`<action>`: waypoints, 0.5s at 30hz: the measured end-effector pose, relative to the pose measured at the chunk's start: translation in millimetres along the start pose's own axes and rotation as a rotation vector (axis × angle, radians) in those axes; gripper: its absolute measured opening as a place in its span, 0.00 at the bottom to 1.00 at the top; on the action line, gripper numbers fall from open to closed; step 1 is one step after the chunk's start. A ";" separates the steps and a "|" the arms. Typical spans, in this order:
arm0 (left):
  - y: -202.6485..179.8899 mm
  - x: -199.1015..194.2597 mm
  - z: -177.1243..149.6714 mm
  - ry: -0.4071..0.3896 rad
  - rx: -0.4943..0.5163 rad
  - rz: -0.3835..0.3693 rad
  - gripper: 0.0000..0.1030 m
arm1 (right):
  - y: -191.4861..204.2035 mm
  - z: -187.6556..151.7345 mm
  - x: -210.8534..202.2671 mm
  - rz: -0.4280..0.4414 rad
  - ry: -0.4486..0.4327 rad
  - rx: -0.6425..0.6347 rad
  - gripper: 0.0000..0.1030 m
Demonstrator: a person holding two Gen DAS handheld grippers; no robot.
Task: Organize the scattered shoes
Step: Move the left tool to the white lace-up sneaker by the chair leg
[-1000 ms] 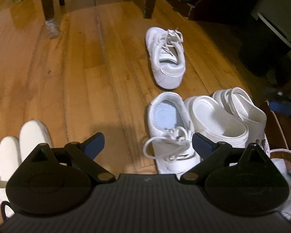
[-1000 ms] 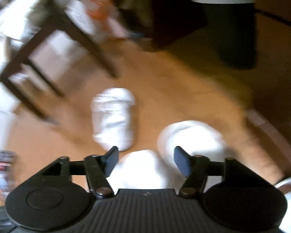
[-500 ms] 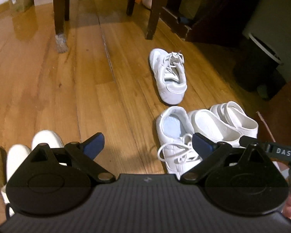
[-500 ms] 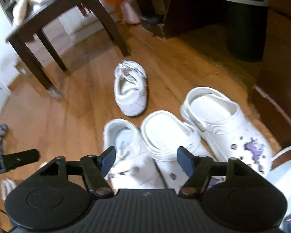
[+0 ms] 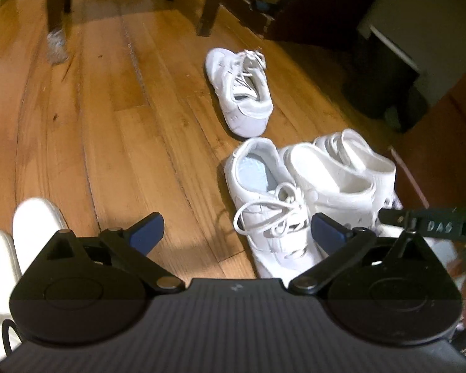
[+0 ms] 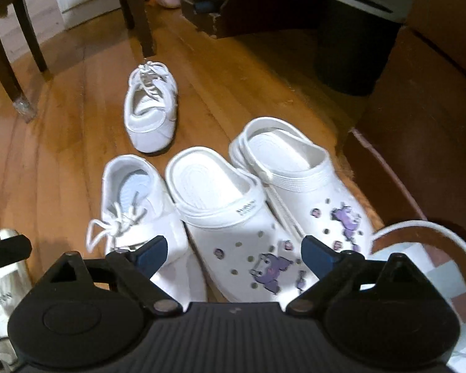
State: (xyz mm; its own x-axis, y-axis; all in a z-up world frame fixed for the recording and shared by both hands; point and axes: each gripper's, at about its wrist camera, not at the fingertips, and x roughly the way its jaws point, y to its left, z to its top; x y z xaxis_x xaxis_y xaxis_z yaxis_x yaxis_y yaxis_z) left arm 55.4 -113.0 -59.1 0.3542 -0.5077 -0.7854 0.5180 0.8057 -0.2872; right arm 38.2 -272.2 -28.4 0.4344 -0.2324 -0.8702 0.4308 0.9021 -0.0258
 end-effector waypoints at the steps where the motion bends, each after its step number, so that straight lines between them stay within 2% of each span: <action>1: -2.0 2.6 -2.0 0.006 0.012 -0.014 1.00 | -2.2 -1.4 1.5 0.000 0.003 0.008 0.93; 5: -16.4 15.0 -14.5 0.015 0.063 -0.027 1.00 | -11.2 -7.0 7.5 0.000 0.016 0.040 0.93; 10: -31.0 33.3 -24.0 0.062 0.071 -0.105 1.00 | -22.4 -14.0 14.9 0.000 0.033 0.081 0.93; 12: -31.8 37.4 -21.0 0.053 0.072 -0.090 1.00 | -26.9 -16.8 17.9 0.000 0.039 0.097 0.93; 15: -20.7 53.3 11.6 0.000 0.052 -0.035 1.00 | -33.6 -21.0 22.4 0.000 0.049 0.121 0.93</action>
State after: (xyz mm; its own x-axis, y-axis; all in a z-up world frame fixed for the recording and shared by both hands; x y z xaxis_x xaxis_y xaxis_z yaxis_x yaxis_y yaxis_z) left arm 72.6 -160.4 -88.6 0.3347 -0.5355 -0.7754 0.5703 0.7701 -0.2858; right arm 16.9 -300.1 -57.3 0.3967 -0.2116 -0.8932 0.5244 0.8509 0.0314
